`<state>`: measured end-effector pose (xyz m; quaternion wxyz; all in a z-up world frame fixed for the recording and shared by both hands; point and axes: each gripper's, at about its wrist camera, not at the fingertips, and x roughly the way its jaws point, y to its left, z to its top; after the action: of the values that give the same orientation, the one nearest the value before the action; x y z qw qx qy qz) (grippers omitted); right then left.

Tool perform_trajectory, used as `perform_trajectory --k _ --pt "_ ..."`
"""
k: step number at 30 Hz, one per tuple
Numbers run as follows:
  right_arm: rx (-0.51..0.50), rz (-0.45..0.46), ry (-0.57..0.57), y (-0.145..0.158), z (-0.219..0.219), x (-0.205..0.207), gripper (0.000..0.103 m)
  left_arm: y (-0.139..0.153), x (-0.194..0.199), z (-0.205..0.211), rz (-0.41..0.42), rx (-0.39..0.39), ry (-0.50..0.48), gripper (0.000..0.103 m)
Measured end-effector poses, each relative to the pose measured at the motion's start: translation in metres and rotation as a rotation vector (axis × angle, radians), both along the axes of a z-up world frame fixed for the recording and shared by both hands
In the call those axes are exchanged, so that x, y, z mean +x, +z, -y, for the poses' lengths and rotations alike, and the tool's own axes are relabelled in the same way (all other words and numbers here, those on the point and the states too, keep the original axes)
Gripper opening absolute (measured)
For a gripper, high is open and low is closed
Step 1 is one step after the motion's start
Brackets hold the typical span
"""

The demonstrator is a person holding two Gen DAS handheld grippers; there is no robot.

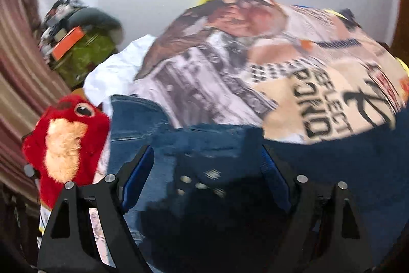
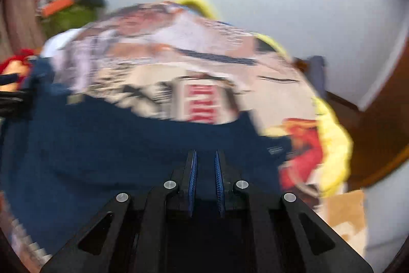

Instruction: Fold large clothes

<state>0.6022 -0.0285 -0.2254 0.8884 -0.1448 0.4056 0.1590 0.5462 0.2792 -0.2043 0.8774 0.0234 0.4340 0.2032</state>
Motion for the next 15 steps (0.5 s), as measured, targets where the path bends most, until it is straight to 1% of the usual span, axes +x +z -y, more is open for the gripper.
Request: perform_trajectory --k 1,3,5,7,10,13,15 --pt "0.032 -0.025 -0.011 0.002 0.007 0.005 0.009 0.005 -0.002 -0.003 0.008 0.006 0.005 0.084" --pt "0.152 -0.087 -0.003 0.010 0.024 0.007 0.009 0.015 -0.011 0.000 0.030 -0.001 -0.035 0.084" --pt "0.227 -0.102 0.016 0.021 0.035 -0.002 0.009 0.024 -0.022 0.007 0.049 -0.022 -0.067 0.084" --pt "0.249 -0.096 0.042 0.032 0.036 -0.016 0.009 0.036 -0.037 0.020 0.074 -0.064 -0.118 0.084" --pt "0.261 -0.092 0.118 0.044 0.026 -0.048 0.009 0.046 -0.055 0.047 0.080 -0.113 -0.212 0.084" --pt "0.260 -0.097 0.216 0.049 0.008 -0.085 0.009 0.048 -0.073 0.082 0.066 -0.160 -0.308 0.084" --pt "0.242 -0.095 0.272 0.046 -0.004 -0.107 0.009 0.044 -0.080 0.100 0.050 -0.199 -0.351 0.086"
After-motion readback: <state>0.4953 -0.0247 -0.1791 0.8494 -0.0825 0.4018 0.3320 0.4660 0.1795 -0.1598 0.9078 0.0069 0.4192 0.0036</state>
